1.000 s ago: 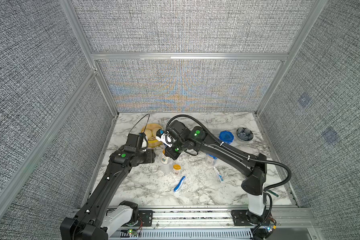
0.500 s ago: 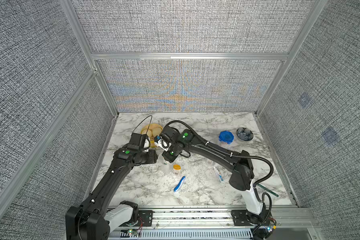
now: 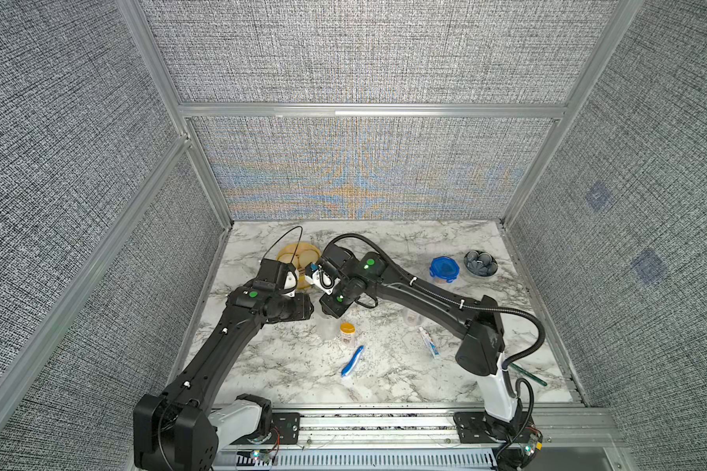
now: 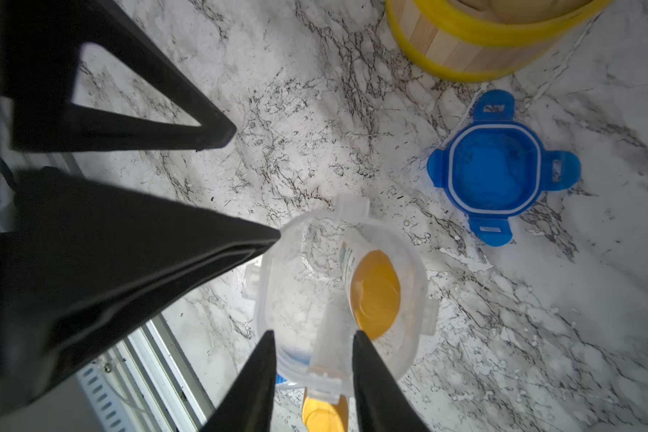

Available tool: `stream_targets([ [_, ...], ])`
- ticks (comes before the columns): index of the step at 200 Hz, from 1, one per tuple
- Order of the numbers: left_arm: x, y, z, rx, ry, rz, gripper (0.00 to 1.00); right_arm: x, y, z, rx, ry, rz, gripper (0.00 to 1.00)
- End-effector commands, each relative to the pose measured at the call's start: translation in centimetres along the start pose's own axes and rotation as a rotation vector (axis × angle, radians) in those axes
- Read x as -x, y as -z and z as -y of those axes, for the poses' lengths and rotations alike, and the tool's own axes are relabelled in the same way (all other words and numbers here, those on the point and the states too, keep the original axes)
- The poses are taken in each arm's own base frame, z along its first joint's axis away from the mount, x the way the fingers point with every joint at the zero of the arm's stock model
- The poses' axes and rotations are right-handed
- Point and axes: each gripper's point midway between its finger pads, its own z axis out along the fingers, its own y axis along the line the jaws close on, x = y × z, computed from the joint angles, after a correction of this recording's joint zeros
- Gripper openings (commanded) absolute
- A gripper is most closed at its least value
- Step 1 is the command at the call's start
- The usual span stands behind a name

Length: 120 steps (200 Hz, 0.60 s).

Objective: Pack away toiletry kits
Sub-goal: Place the toiletry item into the container, then pick up the toiletry item from the center of the board.

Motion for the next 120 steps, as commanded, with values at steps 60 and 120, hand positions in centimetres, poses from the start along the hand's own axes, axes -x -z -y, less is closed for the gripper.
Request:
stream_targets([
  [60,0.8,-0.5,2.4,-0.134,-0.060,-0.005,0.59,-5.3,4.5,0.7,0.071,0.031,0.085,0.55],
  [120,0.6,-1.1,1.9,-0.117,-0.048,-0.032,0.52,-6.8,0.4,0.5,0.102,0.080,0.025,0.55],
])
